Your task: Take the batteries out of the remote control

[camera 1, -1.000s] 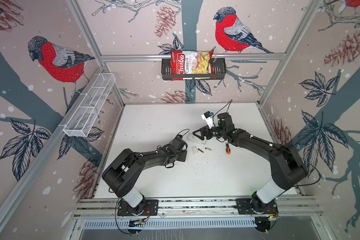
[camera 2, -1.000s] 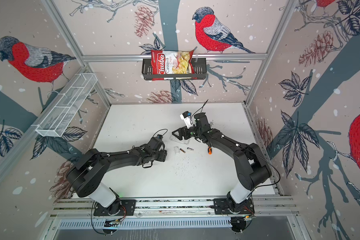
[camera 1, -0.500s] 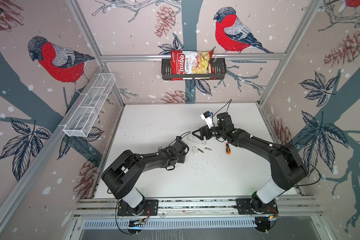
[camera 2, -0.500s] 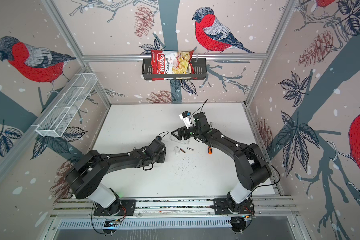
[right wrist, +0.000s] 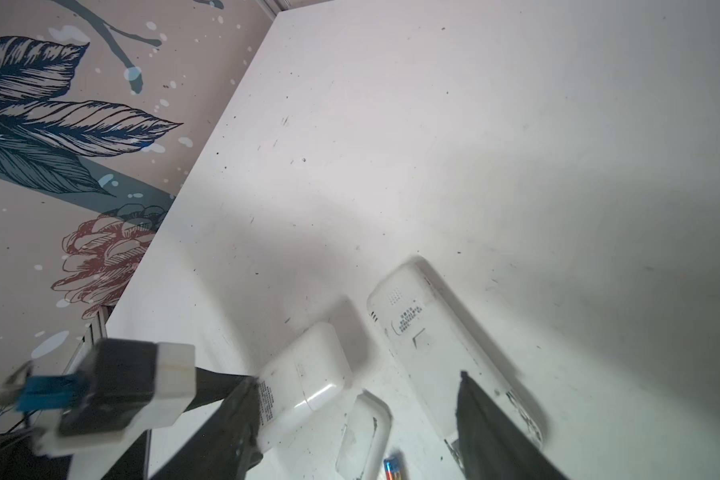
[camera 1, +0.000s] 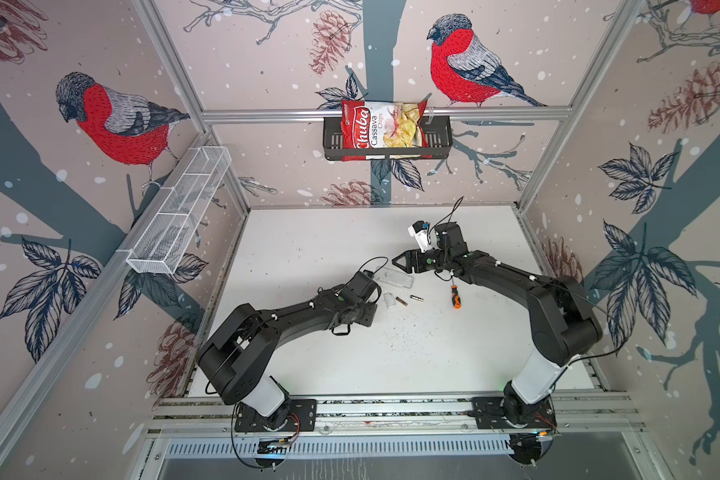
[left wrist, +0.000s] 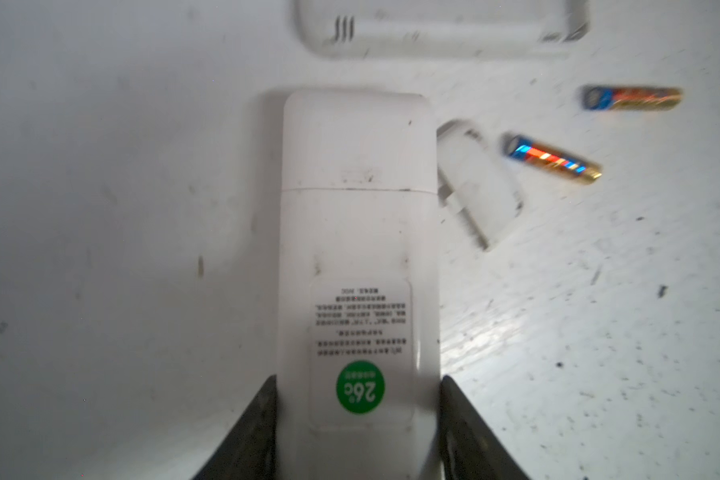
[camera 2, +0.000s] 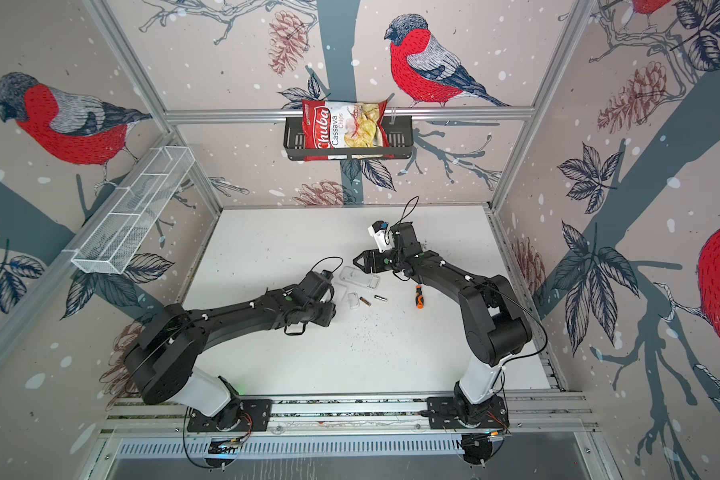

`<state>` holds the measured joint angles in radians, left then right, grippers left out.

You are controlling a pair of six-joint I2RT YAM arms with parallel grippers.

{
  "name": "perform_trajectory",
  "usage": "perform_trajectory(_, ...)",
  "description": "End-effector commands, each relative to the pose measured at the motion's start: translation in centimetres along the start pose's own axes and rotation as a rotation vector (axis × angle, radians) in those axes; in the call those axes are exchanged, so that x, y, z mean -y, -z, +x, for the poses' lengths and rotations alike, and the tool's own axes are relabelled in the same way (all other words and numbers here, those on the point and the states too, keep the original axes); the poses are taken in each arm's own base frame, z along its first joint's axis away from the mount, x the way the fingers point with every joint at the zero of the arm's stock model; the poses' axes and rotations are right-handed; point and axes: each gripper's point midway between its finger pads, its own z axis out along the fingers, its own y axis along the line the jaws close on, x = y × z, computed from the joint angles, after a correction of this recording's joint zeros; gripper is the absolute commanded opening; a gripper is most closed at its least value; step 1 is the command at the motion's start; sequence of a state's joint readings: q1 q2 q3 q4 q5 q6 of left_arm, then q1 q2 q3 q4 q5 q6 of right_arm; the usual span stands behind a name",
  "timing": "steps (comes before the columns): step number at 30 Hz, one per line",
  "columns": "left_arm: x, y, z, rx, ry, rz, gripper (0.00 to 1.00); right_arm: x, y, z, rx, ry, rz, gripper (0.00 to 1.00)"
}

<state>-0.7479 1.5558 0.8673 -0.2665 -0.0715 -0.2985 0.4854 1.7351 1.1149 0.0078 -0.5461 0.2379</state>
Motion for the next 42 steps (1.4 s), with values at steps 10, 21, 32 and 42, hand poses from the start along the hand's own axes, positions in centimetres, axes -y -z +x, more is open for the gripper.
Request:
perform_trajectory(10,3.8,0.5,-8.9,0.043,-0.482,0.071,0.37,2.4,2.1,-0.9,0.059,-0.107,0.061,0.77)
perform_trajectory(21,4.7,2.3,-10.6,0.137,-0.577,0.2,0.37,3.7,5.0,2.3,0.072,-0.158,0.089,0.7)
perform_trajectory(32,5.5,3.7,-11.0,0.161,-0.602,0.228,0.36,1.5,6.1,1.3,0.078,-0.098,0.024,0.74)
perform_trajectory(42,6.1,4.1,-11.6,0.189,-0.603,0.254,0.35,-0.1,4.4,1.3,0.022,-0.061,-0.033,0.68)
